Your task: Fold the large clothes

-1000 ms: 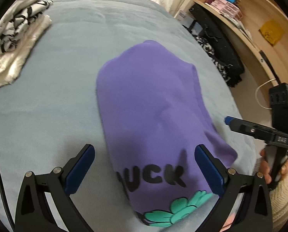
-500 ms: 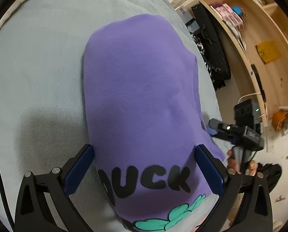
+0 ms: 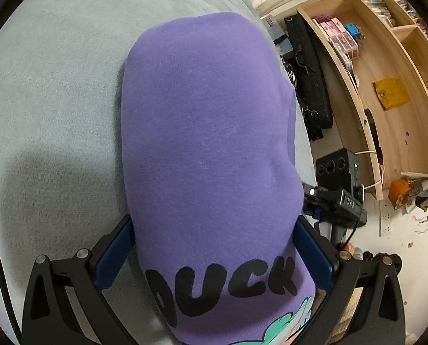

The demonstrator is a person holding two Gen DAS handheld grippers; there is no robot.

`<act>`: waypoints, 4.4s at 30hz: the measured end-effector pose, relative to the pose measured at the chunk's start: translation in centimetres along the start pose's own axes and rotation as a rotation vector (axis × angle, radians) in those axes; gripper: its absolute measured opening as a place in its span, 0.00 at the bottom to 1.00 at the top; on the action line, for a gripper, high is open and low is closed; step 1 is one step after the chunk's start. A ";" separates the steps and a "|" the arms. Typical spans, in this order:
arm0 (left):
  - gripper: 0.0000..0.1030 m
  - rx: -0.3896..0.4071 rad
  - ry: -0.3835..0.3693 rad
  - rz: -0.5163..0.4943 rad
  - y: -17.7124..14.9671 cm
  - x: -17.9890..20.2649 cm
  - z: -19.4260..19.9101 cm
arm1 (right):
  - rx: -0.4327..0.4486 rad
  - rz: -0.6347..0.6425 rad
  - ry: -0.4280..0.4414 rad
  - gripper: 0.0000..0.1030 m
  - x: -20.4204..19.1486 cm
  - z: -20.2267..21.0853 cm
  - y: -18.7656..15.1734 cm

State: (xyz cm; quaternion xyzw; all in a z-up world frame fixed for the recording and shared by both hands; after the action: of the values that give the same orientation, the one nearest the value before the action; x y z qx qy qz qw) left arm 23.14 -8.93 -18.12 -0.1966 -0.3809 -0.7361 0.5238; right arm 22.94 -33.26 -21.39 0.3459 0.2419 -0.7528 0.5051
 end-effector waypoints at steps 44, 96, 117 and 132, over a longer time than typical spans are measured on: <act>0.92 0.547 0.484 -0.284 22.7 -1.4 56.4 | 0.271 0.485 0.392 0.39 -53.9 -7.5 3.6; 1.00 0.478 0.615 -0.284 12.9 4.0 49.0 | 0.255 0.553 -0.041 0.65 -46.8 -3.9 -4.7; 1.00 0.449 0.941 -0.281 -4.5 18.5 38.0 | 0.455 0.597 -0.345 0.83 -35.2 7.9 -20.2; 1.00 0.419 0.833 -0.205 -6.6 18.3 34.0 | 0.560 0.515 -0.397 0.83 -28.9 10.2 -22.8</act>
State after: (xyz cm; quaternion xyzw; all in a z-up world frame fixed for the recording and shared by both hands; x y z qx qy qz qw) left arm 6.50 6.84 13.69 0.2636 -0.2964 -0.7073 0.5851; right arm 6.21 -14.86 7.59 0.3674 -0.1681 -0.6906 0.5999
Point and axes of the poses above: each gripper's, at about its wrist camera, not at the fingertips, and z roughly against the way its jaws point, x to its right, y to its top, the point moved 2 cm from there along -z, roughly the way its jaws point, and after that the axes turned 12 degrees about -z, right-handed, at the moved point
